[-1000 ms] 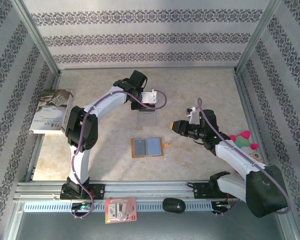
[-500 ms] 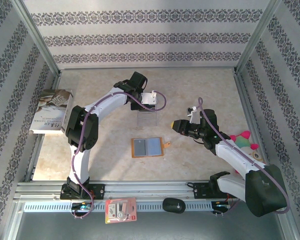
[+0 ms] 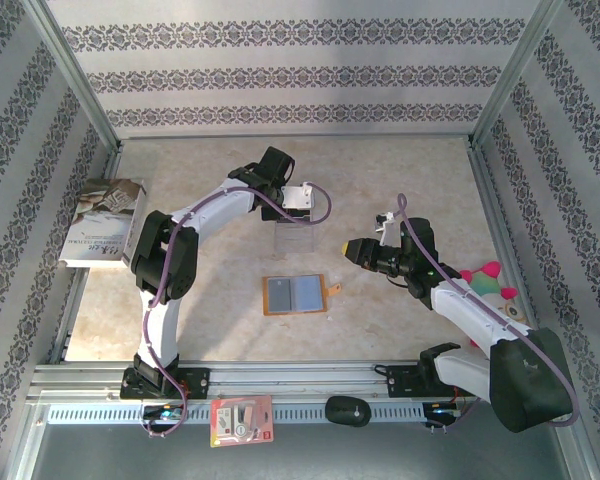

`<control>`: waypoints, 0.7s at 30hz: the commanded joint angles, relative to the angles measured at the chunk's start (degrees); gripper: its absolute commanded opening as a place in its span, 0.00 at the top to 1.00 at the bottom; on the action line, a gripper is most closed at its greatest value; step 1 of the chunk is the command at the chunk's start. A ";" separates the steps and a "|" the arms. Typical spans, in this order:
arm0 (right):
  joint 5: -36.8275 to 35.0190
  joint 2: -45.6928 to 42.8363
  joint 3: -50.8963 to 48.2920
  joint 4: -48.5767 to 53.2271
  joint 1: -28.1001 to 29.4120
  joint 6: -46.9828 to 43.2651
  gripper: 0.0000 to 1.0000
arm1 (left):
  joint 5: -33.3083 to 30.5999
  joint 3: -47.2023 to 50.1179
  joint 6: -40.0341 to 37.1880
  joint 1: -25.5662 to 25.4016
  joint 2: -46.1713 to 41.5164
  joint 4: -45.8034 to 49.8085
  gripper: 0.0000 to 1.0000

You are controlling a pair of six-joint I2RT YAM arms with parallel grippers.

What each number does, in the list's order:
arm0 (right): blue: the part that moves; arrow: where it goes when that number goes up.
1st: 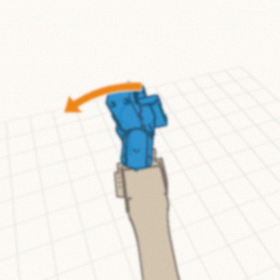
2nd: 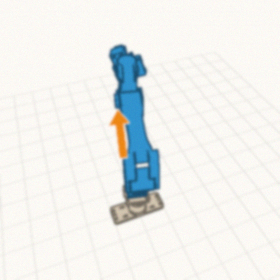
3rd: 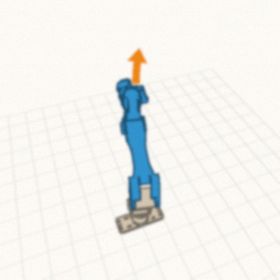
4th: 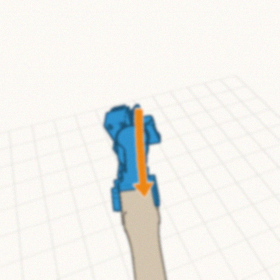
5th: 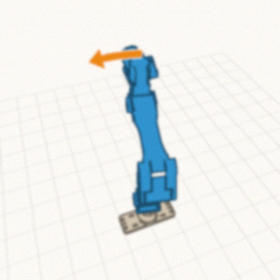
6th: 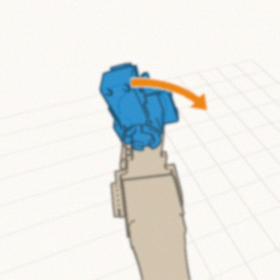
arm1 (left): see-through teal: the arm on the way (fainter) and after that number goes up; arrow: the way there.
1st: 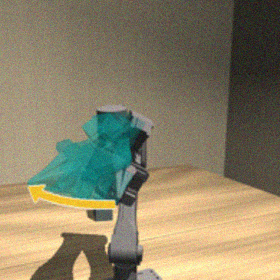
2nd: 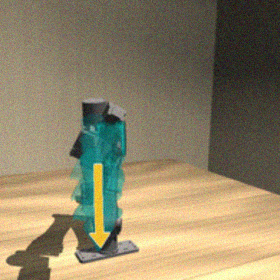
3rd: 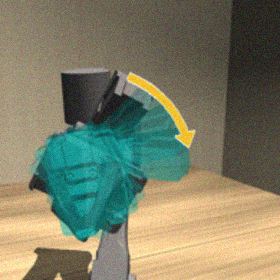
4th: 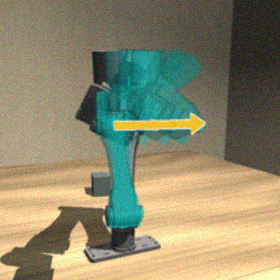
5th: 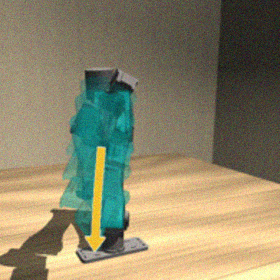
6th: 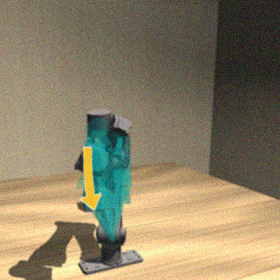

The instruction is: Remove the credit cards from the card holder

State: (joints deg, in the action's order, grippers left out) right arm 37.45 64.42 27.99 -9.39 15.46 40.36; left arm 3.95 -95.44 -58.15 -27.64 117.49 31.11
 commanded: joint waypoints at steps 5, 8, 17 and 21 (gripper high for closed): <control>1.13 1.35 1.57 -0.81 0.35 -0.84 0.70 | -5.96 1.12 6.34 0.49 -5.20 -11.57 0.74; -2.74 2.00 3.14 2.69 4.63 -3.77 0.65 | -8.23 0.49 11.35 0.48 -8.35 -13.35 0.73; -22.69 12.63 14.74 17.84 27.05 -17.94 0.57 | -11.82 13.59 48.26 1.18 -27.48 -17.56 0.60; -29.83 19.30 19.67 21.50 34.75 -22.23 0.55 | -11.47 25.87 68.45 1.96 -38.12 -15.49 0.59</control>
State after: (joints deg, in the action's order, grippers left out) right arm 16.14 81.06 44.91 6.26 47.03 24.10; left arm -6.33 -76.20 -10.68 -27.07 82.87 13.50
